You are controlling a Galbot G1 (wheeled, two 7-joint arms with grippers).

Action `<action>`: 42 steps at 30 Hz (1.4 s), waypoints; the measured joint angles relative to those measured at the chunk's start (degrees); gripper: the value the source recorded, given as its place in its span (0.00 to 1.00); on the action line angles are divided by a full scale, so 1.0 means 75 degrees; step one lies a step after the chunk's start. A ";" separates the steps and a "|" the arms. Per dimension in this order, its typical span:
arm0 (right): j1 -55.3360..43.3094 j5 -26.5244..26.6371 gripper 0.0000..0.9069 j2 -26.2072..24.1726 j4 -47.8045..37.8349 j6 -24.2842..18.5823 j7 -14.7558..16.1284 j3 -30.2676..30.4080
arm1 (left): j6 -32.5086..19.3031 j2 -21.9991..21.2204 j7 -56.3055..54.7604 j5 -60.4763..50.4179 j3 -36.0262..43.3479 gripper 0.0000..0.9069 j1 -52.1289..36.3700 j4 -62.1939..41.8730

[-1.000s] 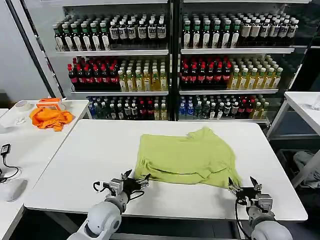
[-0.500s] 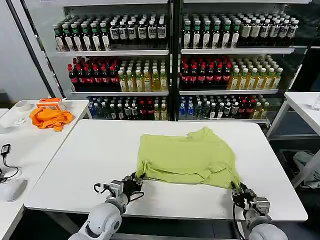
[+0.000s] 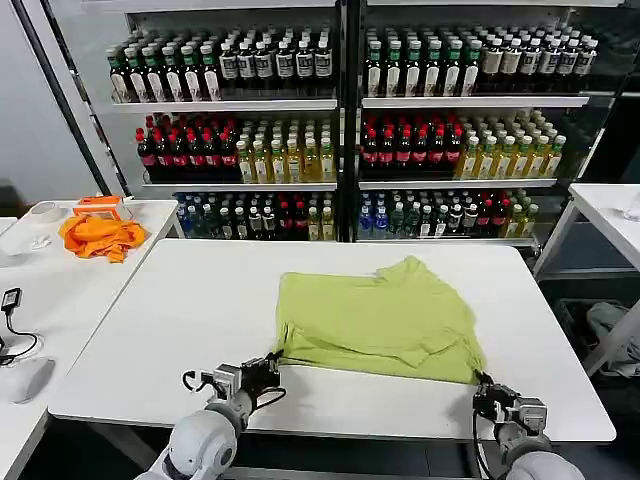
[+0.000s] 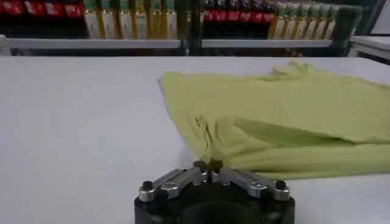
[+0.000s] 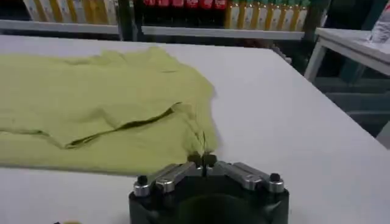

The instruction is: Fold and organize the clothes.

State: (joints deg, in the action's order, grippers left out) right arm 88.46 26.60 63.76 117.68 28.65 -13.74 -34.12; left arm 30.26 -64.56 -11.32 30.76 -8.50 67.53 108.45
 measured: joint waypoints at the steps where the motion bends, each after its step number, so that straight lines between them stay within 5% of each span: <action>1: 0.0101 -0.0020 0.00 -0.0004 0.0083 -0.0003 -0.0004 -0.0024 | 0.0004 0.0016 0.0004 0.0000 -0.0014 0.02 0.0086 0.0106; 9: 0.1020 -0.0189 0.00 -0.0029 0.0805 0.0061 -0.0031 -0.0294 | 0.0015 0.0131 0.0049 -0.0259 -0.0220 0.02 0.1106 0.1140; 10: 0.1133 -0.0223 0.72 -0.0027 0.0892 0.0082 -0.0033 -0.0328 | 0.0015 0.0144 0.0051 -0.0301 -0.0249 0.03 0.1244 0.1259; 11: 0.1214 -0.0251 1.00 -0.0025 0.0949 0.0107 -0.0031 -0.0354 | 0.0017 0.0154 0.0051 -0.0347 -0.0282 0.39 0.1378 0.1387; 13: 0.1342 -0.0316 1.00 -0.0023 0.1056 0.0151 -0.0028 -0.0418 | 0.0041 0.0167 0.0062 -0.0436 -0.0352 0.94 0.1624 0.1611; 14: 0.1409 -0.0336 1.00 -0.0025 0.1122 0.0168 -0.0017 -0.0452 | 0.0062 0.0174 0.0068 -0.0478 -0.0389 1.00 0.1755 0.1728; 29: 0.1058 -0.0178 1.00 -0.0510 0.1379 0.0274 -0.0038 -0.0735 | 0.0255 0.0560 0.0078 -0.0522 -0.1028 1.00 0.2239 0.2479; 42: -0.2711 0.0474 1.00 -0.0745 -0.0981 0.0385 -0.0120 0.1206 | 0.0339 0.0456 -0.0321 0.0120 -0.0532 1.00 0.0070 0.0932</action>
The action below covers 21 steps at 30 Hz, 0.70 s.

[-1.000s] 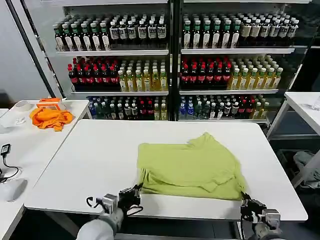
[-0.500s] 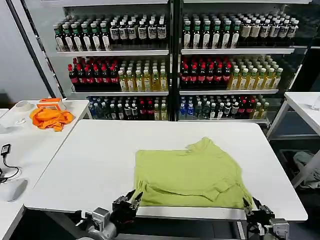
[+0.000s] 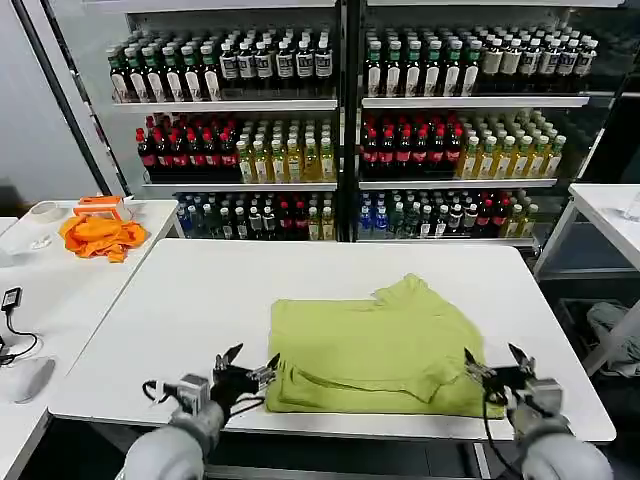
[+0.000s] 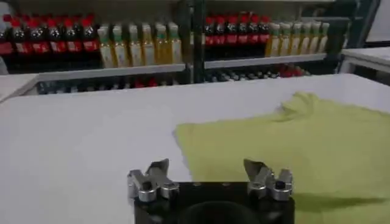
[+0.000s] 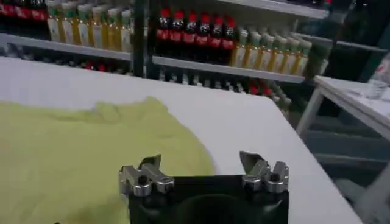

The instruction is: Fold and organize the clothes.

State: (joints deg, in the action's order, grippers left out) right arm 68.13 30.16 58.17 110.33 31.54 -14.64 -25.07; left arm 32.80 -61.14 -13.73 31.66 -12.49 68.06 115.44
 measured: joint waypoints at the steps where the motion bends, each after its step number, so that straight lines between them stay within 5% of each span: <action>1: -0.0294 0.0051 1.00 0.0029 -0.0248 -0.0001 0.0002 0.0166 | 0.0003 -0.0042 -0.0021 0.0010 0.0076 1.00 -0.0194 -0.0171; 21: -0.4239 0.0263 1.00 0.1195 -0.4588 -0.0292 0.0184 0.2146 | -0.0025 -0.0998 -0.0248 -0.0004 0.1299 1.00 -0.2928 -0.3205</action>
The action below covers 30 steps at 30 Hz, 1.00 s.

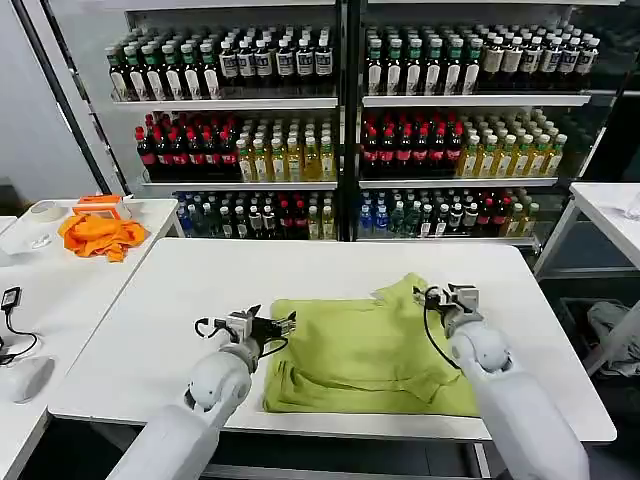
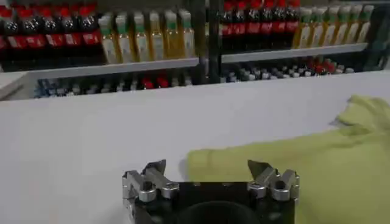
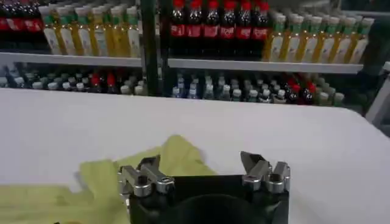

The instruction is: Fold and organize the clothes.

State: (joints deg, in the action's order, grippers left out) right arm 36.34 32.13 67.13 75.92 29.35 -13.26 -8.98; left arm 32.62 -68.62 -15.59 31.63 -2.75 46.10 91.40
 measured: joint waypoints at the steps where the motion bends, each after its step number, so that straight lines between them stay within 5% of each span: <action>1: -0.0089 -0.0007 1.00 0.0056 -0.0143 -0.0015 0.0009 0.0032 | -0.0005 -0.0032 0.0000 0.0000 0.0027 1.00 -0.0070 -0.0097; 7: -0.0445 -0.0043 1.00 0.0372 -0.0891 -0.0038 0.0018 0.0154 | -0.0016 -0.0239 0.0040 -0.0053 0.0090 1.00 -0.0415 -0.0651; 8: -0.0476 -0.0043 0.83 0.0409 -0.0969 -0.0040 0.0018 0.0170 | -0.0016 -0.0270 0.0053 -0.0068 0.0101 0.82 -0.0444 -0.0742; 10: -0.0533 -0.0046 0.18 0.0474 -0.1095 -0.0068 -0.0003 0.0194 | -0.0022 -0.0320 0.0053 -0.0105 0.0122 0.53 -0.0487 -0.0890; 11: -0.0551 -0.0046 0.03 0.0501 -0.1147 -0.0079 -0.0011 0.0207 | -0.0034 -0.0335 0.0061 -0.0110 0.0133 0.48 -0.0506 -0.0961; 16: -0.0635 -0.0076 0.00 0.0623 -0.1371 -0.0157 -0.0033 0.0233 | -0.0088 -0.0410 0.0138 -0.0088 0.0154 0.17 -0.0562 -0.1279; 20: -0.0655 -0.0077 0.00 0.0680 -0.1446 -0.0187 -0.0033 0.0239 | -0.0129 -0.0445 0.0183 -0.0062 0.0155 0.04 -0.0575 -0.1386; 30: -0.0548 0.0007 0.00 0.0635 -0.1272 -0.0221 -0.0064 0.0240 | -0.0221 -0.0343 0.0263 0.0123 0.0189 0.03 -0.0526 -0.1366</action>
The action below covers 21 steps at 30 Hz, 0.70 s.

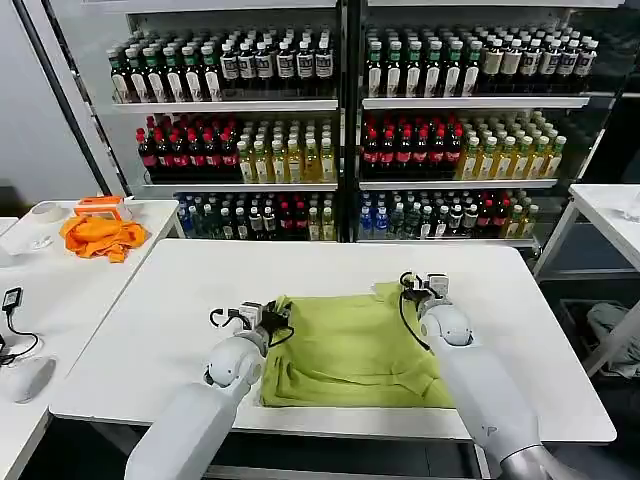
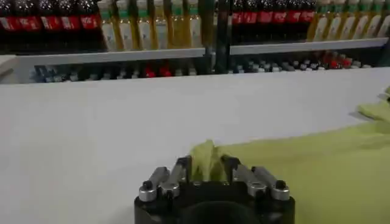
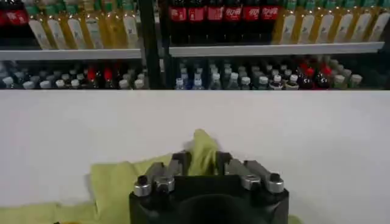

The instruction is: Fold and organize the clothes.

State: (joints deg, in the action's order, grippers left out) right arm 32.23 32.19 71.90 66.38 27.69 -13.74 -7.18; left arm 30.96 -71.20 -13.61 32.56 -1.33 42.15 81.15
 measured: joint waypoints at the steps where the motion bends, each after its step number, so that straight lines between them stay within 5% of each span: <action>1: 0.0014 0.0002 0.00 -0.0009 0.0041 -0.0007 -0.0008 -0.0006 | -0.0011 0.0014 0.0009 0.0025 -0.0002 0.03 0.0012 0.0020; 21: 0.0946 0.0103 0.00 -0.0592 0.2292 0.0050 -0.0054 -0.0512 | -0.0033 0.0450 0.0018 0.0530 -0.0248 0.03 0.0291 0.1247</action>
State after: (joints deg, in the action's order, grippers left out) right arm 39.33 32.96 67.46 83.57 28.07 -14.15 -11.02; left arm 30.72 -67.82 -13.48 36.53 -3.19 44.34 90.51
